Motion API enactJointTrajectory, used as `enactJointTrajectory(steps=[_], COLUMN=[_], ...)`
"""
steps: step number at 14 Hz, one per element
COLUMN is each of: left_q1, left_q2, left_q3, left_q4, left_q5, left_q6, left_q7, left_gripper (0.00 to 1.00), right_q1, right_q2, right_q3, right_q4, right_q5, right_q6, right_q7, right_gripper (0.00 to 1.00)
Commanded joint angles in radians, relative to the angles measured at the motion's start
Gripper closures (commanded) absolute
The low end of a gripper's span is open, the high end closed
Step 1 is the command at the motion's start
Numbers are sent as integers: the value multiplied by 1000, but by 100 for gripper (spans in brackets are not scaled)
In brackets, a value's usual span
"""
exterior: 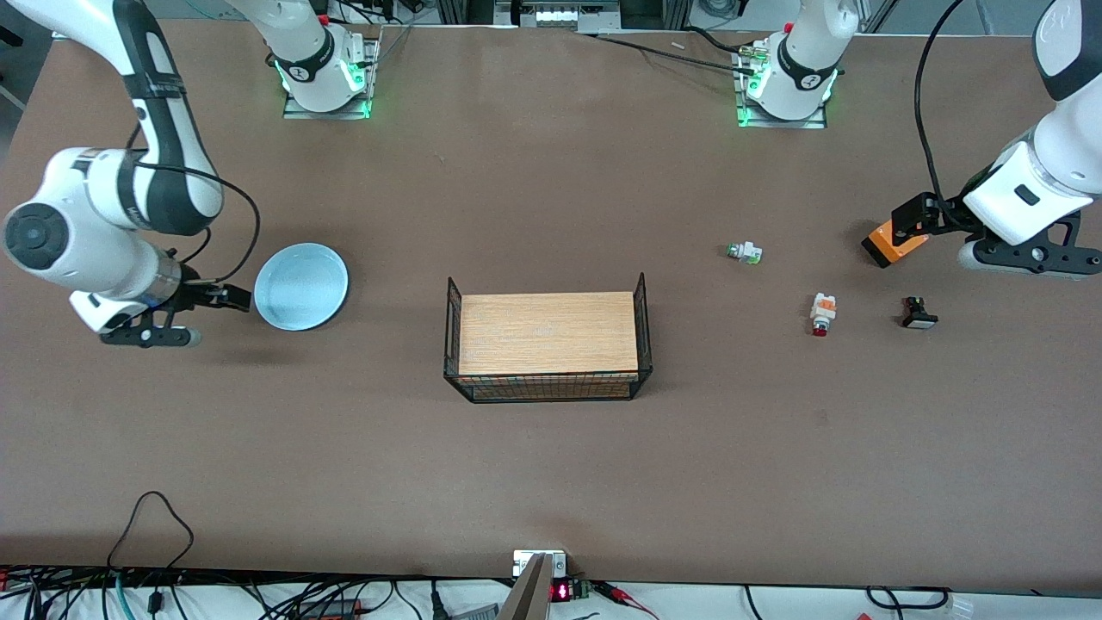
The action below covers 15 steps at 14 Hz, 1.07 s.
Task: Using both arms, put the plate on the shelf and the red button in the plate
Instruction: 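Move the right gripper down to the rim of the light blue plate, then close the right gripper on the plate rim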
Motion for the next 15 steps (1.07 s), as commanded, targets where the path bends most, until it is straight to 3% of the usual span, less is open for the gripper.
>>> enactJointTrajectory(steps=[1, 14, 15], left_q1=[-3, -3, -3], left_q2=[-11, -4, -4], left_q3=[2, 4, 5], left_q4=[-11, -8, -8], left_q5=[3, 3, 3], left_q6=[6, 9, 9], left_q7=[-5, -5, -5], left_gripper=[0, 0, 0], right_q1=[-12, -30, -32], right_q2=[-55, 74, 81], right_q3=[7, 9, 9], right_q4=[-154, -180, -184], right_q5=[-13, -13, -13], right_q6=[112, 120, 134], right_q7=[11, -3, -3], right_gripper=[0, 0, 4])
